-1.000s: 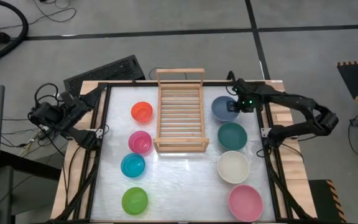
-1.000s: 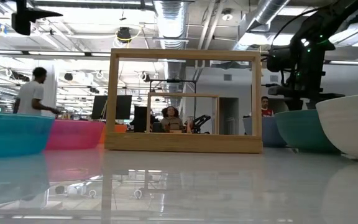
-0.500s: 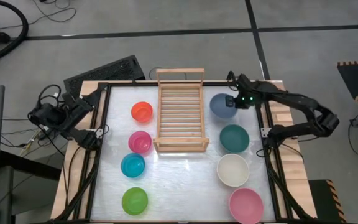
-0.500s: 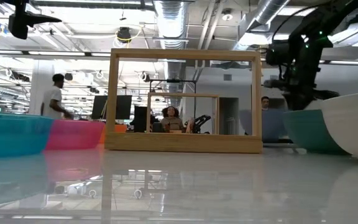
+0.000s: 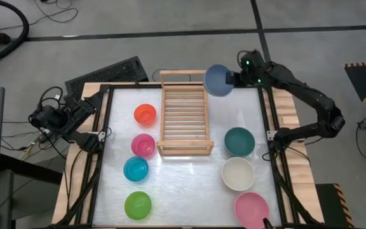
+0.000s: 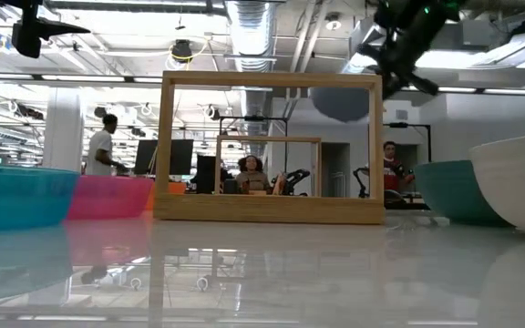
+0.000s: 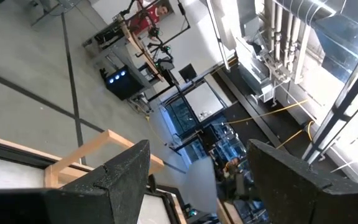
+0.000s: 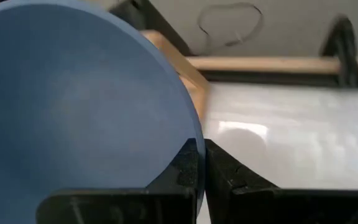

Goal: Place and stack bowls onto a shelf
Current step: Put the right blue bowl on the shelf

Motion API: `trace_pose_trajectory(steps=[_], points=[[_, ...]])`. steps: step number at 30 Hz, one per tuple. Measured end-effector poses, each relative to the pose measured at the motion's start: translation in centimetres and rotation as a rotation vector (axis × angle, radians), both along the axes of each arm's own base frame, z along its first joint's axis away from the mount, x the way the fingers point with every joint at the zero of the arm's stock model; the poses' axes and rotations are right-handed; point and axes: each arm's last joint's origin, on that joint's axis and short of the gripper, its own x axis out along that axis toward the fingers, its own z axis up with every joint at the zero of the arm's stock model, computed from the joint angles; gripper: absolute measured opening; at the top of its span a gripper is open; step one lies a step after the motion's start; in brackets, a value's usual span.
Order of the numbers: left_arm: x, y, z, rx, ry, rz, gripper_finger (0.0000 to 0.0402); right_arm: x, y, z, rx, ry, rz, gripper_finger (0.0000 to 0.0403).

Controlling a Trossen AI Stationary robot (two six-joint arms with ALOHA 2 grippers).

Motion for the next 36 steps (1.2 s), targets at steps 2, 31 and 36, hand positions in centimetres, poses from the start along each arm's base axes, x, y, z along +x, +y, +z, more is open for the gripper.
trace_pose_trajectory(steps=[2, 31, 36], points=[[0.0, 0.0, 0.0, 0.0, 0.0, 0.0, 0.0252, 1.0, -0.3, 1.2, -0.029, -0.015, 0.027, 0.003], [0.0, 0.0, -0.2, -0.024, 0.004, 0.024, 0.0252, 12.5, -7.9, -10.9, 0.268, 0.21, 0.27, 0.003], [0.0, 0.0, -0.2, -0.026, 0.004, 0.026, 0.0252, 12.5, -8.6, -12.5, 0.292, 0.253, 0.254, 0.0032]])
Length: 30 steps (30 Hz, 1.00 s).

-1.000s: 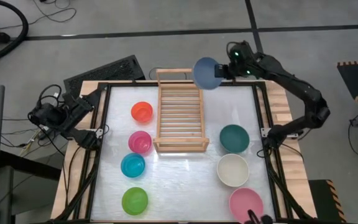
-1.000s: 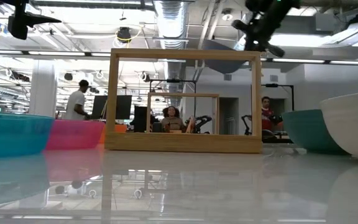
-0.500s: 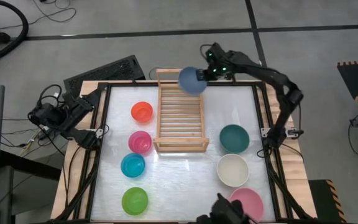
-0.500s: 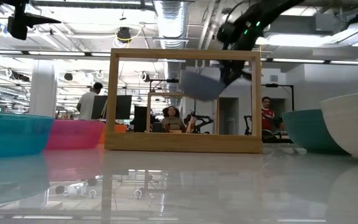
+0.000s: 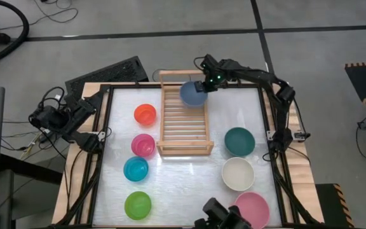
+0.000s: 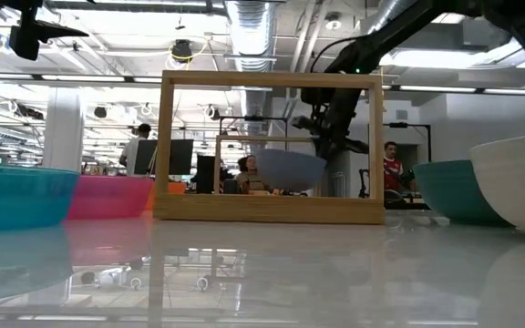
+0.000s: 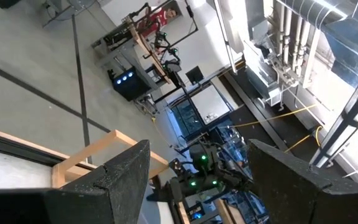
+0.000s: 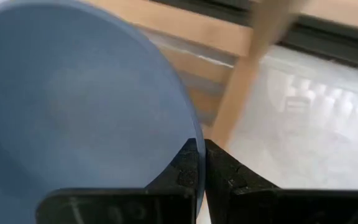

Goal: Place and stack bowls onto a shelf
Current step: Put the right blue bowl on the shelf

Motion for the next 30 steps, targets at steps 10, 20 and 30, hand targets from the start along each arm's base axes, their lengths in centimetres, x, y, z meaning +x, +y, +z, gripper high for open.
trace_pose_trajectory(steps=[10, 20, 30], points=[[-0.1, 0.1, -0.1, -0.015, 0.013, 0.032, 0.0252, -0.7, -1.2, -0.4, -0.028, 0.015, -0.041, 0.0033], [-0.1, 0.1, -0.2, -0.017, 0.027, 0.045, 0.0252, -0.3, -1.1, -0.5, -0.039, 0.001, -0.044, 0.0037], [0.0, 0.0, -0.2, -0.016, 0.03, 0.045, 0.0252, 0.7, 0.2, -0.6, -0.008, 0.001, 0.006, 0.0037]])
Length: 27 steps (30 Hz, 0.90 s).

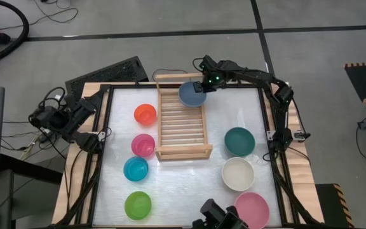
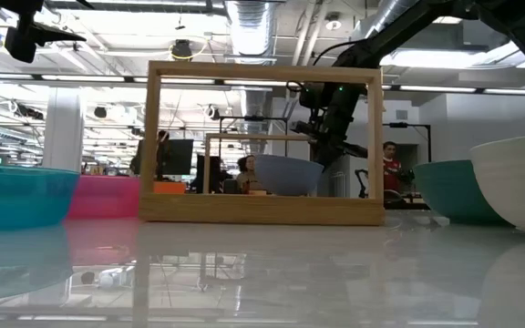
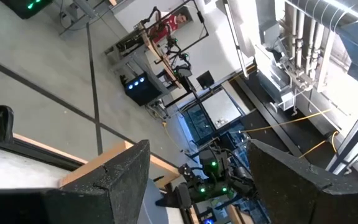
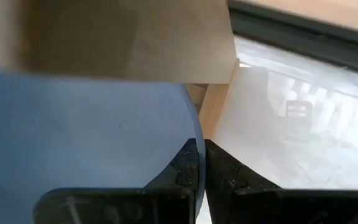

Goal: Place and stack bowls onto a shelf
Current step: Put the right blue bowl on the shelf

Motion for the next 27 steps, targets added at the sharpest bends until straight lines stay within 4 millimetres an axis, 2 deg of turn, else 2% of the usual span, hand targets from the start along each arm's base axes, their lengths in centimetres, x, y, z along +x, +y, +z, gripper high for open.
trace_pose_trajectory(steps=[7, 15, 23, 27], points=[[0.0, 0.0, 0.0, 0.0, 0.0, 0.0, 0.0252, 0.6, 0.9, 0.0, -0.025, 0.03, 0.039, 0.0037], [0.0, 0.0, 0.0, -0.008, -0.014, -0.003, 0.0252, 0.1, 1.3, 0.6, -0.048, 0.072, 0.106, 0.0037], [0.0, 0.0, 0.0, -0.009, -0.015, -0.002, 0.0252, -0.9, 2.2, 3.5, -0.129, 0.078, 0.144, 0.0037], [0.0, 0.0, 0.0, -0.008, -0.014, -0.002, 0.0252, -1.2, 3.4, 5.4, -0.196, 0.062, 0.247, 0.0035]])
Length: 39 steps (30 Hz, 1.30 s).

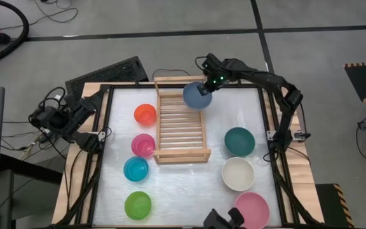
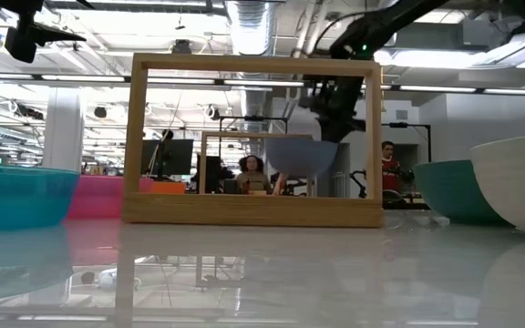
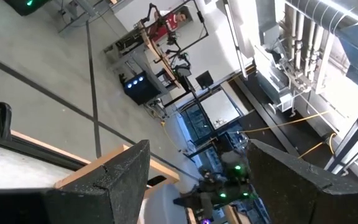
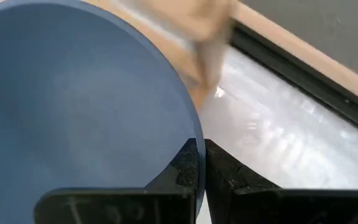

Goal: Place and stack bowls onto a shelf
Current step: Put the right blue bowl on the shelf

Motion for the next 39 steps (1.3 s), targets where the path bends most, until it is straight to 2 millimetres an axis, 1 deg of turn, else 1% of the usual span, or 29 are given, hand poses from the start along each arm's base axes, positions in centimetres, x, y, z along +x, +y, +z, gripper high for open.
trace_pose_trajectory(steps=[3, 6, 9, 13, 16, 19, 22, 27, 32, 35, 39], points=[[0.0, 0.0, 0.0, 0.001, 0.002, 0.0, 0.0252, 0.3, 1.5, 0.9, -0.024, 0.006, 0.089, 0.0032], [0.0, 0.0, 0.0, 0.001, 0.004, 0.0, 0.0252, 1.1, 2.5, 0.9, -0.036, 0.003, 0.134, 0.0032], [0.0, 0.0, 0.0, 0.001, 0.004, 0.001, 0.0252, 2.2, 2.9, -0.3, -0.017, 0.015, 0.125, 0.0031], [0.0, 0.0, 0.0, -0.003, -0.002, 0.0, 0.0252, 3.4, 3.0, -2.5, 0.038, 0.043, -0.029, 0.0031], [0.0, 0.0, 0.0, -0.003, -0.003, 0.0, 0.0252, 3.9, 3.0, -3.8, 0.076, 0.061, -0.08, 0.0032], [0.0, 0.0, 0.0, -0.003, -0.003, 0.0, 0.0252, 4.2, 2.9, -4.3, 0.089, 0.061, -0.125, 0.0032], [0.0, 0.0, 0.0, -0.003, -0.002, 0.001, 0.0252, 4.1, 2.7, -4.5, 0.102, 0.059, -0.177, 0.0032], [0.0, 0.0, 0.0, -0.003, -0.002, 0.001, 0.0252, 4.1, 2.5, -4.4, 0.103, 0.046, -0.195, 0.0032], [0.0, 0.0, 0.0, -0.003, -0.002, 0.001, 0.0252, 4.7, 3.5, -4.4, 0.092, 0.051, -0.187, 0.0032], [0.0, 0.0, -0.1, 0.001, 0.007, 0.001, 0.0252, 5.1, 4.2, -4.4, 0.071, 0.062, -0.13, 0.0032], [0.1, 0.0, -0.1, 0.002, 0.011, 0.0, 0.0252, 5.0, 4.7, -4.5, 0.087, 0.096, -0.119, 0.003]])
